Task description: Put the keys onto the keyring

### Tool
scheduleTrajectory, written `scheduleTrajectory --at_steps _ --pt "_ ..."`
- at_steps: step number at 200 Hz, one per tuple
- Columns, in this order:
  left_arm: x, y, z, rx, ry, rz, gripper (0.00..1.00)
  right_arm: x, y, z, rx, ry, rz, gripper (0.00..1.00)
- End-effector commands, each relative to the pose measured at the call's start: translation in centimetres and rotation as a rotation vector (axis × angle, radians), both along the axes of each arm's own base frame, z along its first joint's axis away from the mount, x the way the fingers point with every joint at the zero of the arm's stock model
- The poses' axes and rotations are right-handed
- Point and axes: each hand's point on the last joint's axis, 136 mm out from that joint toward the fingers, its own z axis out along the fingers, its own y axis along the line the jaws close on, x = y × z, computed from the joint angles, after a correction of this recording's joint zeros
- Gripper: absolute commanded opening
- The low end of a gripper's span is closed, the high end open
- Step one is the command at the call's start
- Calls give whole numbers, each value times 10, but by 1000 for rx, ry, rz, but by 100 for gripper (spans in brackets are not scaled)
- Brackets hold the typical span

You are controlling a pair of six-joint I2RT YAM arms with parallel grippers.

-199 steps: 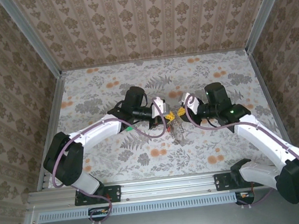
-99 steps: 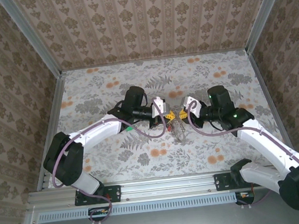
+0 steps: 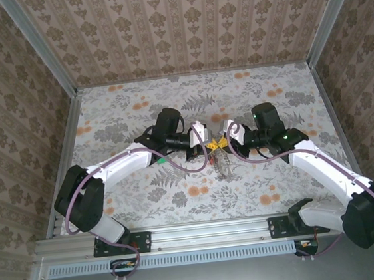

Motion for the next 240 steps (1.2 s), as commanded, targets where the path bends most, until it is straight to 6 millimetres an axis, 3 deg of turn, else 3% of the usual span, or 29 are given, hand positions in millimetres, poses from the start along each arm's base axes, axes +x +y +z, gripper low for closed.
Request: scheduleTrajectory --at_steps 1,14,59,76,86,110,127,152,204,240 --pt "-5 1 9 30 -46 -31 0 13 -8 3 -20 -15 -89 13" --pt "-1 6 2 87 -62 -7 0 18 -14 8 -4 -32 -153 20" --pt "17 34 -2 253 -115 34 0 27 -38 29 132 -37 -401 26" --pt "19 45 -5 338 -146 23 0 37 -57 27 152 34 -572 27" --pt "16 50 -8 380 -157 -2 0 42 -69 23 170 89 -681 34" --pt "18 52 -8 432 -160 -31 0 48 -89 6 235 262 -879 39" --pt "18 44 -10 460 -173 -61 0 48 -96 -13 280 392 -966 39" --pt "16 26 -29 549 -167 -142 0 43 -109 -36 312 494 -1088 40" --pt "7 -25 -71 610 -175 -259 0 22 -160 -57 352 563 -1308 42" --pt "-18 -55 -87 592 -161 -331 0 11 -163 -75 334 687 -1303 43"
